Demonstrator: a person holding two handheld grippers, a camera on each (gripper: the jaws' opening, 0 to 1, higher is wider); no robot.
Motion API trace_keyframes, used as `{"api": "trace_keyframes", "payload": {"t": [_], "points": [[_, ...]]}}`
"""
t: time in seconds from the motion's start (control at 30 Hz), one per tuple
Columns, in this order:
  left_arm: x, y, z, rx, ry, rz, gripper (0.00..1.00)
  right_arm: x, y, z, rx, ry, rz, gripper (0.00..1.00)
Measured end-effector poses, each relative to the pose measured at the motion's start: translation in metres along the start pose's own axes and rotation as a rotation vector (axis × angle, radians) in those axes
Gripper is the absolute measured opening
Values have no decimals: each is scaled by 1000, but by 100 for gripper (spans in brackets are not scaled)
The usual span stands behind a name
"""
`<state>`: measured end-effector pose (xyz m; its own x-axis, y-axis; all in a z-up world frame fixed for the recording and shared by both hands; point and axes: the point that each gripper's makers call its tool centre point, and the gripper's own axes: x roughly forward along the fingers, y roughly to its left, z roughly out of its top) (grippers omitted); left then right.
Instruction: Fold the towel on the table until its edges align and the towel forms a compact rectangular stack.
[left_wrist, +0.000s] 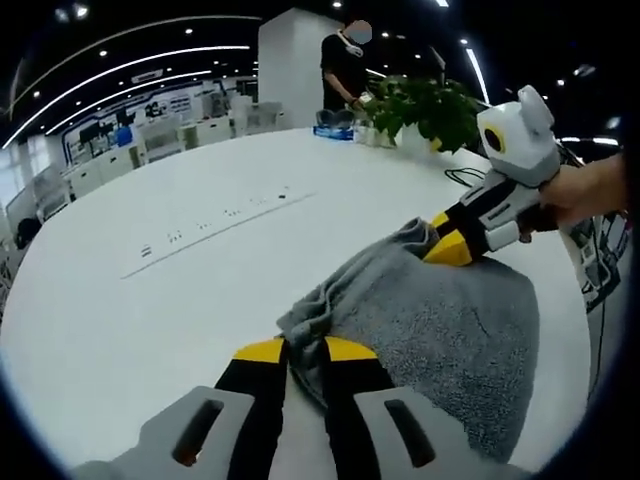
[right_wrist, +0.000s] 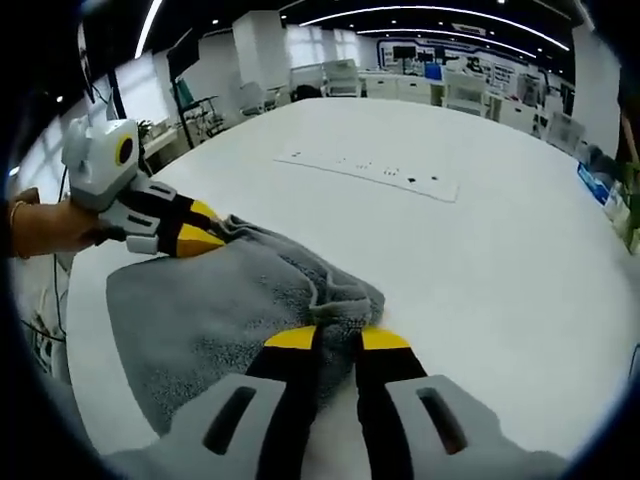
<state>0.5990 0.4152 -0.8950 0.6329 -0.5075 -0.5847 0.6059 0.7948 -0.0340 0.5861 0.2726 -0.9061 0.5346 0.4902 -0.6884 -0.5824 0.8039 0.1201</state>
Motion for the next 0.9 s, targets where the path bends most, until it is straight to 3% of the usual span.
{"api": "trace_keyframes", "payload": {"t": [0.03,0.1,0.27,0.4,0.63,0.9], "points": [[-3,4,4,-58,-29,25,18,-2,0,1,32,-11,-2,14],[-10,2,17,-87,-90,6,25,-6,-1,4,36,-49,-7,16],[-24,-4,27,-59,-93,1,34,-19,-1,12,-14,-89,-7,27],[-41,-7,25,-24,-75,9,39,-35,2,17,21,-118,7,33],[-79,-23,24,20,-96,5,48,-69,24,18,-30,-162,38,35],[-120,-54,17,57,-130,-5,62,-107,52,11,-68,-216,46,42]]}}
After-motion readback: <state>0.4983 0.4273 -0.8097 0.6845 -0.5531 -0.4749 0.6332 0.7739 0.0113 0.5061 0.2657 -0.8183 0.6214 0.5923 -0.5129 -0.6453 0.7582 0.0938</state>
